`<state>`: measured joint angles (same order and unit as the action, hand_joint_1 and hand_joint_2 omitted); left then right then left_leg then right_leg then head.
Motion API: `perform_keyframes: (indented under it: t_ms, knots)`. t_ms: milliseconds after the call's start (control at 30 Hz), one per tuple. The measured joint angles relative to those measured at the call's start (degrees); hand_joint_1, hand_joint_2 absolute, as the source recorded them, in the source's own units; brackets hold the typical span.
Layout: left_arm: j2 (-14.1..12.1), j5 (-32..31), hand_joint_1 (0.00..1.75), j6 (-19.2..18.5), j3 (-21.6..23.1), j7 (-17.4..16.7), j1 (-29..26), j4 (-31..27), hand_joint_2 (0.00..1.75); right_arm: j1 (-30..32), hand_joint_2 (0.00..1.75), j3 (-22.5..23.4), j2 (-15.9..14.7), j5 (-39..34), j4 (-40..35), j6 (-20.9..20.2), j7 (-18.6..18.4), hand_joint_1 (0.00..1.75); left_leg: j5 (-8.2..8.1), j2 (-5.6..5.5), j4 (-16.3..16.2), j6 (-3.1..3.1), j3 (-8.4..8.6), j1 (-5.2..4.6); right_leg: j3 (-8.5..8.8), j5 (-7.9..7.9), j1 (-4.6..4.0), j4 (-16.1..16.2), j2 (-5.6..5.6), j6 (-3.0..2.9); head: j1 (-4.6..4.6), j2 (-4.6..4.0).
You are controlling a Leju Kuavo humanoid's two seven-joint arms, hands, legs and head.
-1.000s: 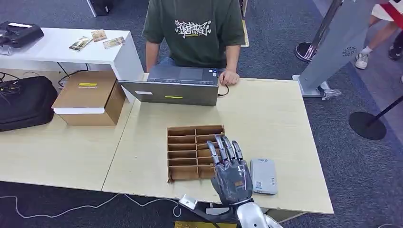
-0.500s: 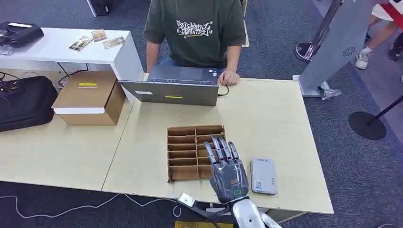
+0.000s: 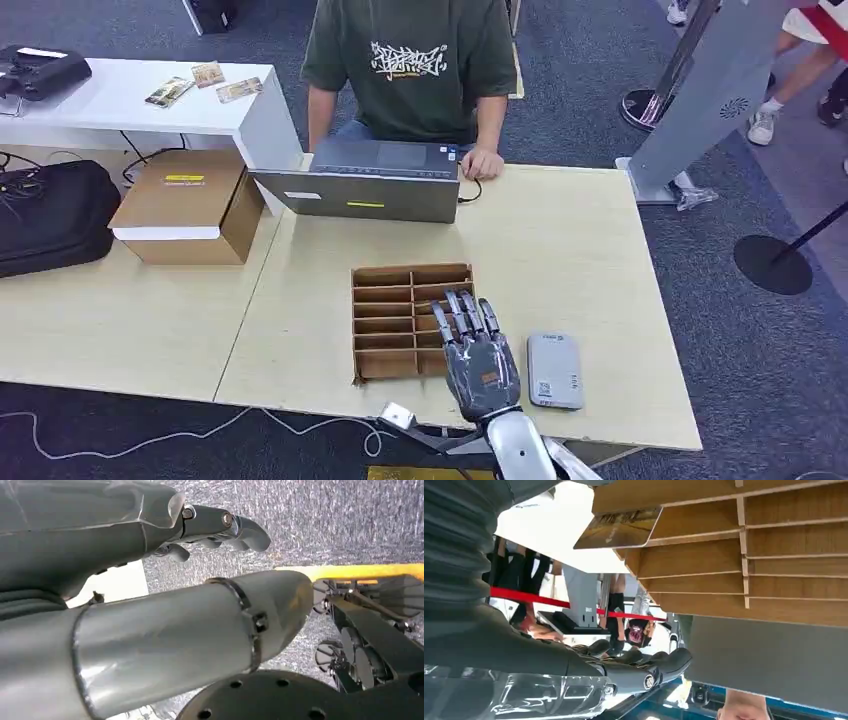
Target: Pass the card to the sensor for recognition and then transmit it.
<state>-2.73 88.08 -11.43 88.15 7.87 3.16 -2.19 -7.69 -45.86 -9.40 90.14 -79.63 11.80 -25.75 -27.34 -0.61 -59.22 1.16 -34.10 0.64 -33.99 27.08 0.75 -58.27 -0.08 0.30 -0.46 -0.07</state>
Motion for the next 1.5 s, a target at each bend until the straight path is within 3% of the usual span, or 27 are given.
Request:
perform_keyframes:
  t_ms: [400,567,1133,1500]
  knots:
    - [-0.4,0.04,0.0,-0.39,0.02,0.02,-0.04,0.0,0.0,-0.38,1.75,-0.09,0.0,0.0,1.79,-0.48,0.42,0.0,0.0,0.0,0.0,0.0,0.0,0.0,0.0,0.0,0.0,0.0,0.0,0.0,0.0,0.0]
    - [-0.7,0.09,0.0,-0.42,0.02,0.02,-0.05,0.0,0.0,-0.33,1.75,-0.09,0.0,-0.02,2.05,-2.99,1.07,0.0,0.0,0.0,0.0,0.0,0.0,0.0,0.0,0.0,0.0,0.0,0.0,0.0,0.0,-0.02]
    - [-0.83,0.02,0.0,-0.29,0.09,0.07,-0.05,0.0,0.0,0.93,1.75,1.62,-0.52,0.0,0.0,-5.22,-0.79,0.0,0.0,0.0,0.0,0.0,0.01,0.0,-0.01,0.0,0.0,0.01,0.0,0.0,0.0,0.0]
    - [-0.94,-0.09,0.0,0.02,0.11,0.04,-0.01,0.0,0.0,1.95,1.75,4.19,-0.63,0.0,-0.41,-6.05,1.79,0.0,0.0,0.01,0.0,0.0,0.01,0.0,0.0,0.0,0.0,0.01,0.01,0.0,0.0,0.0]
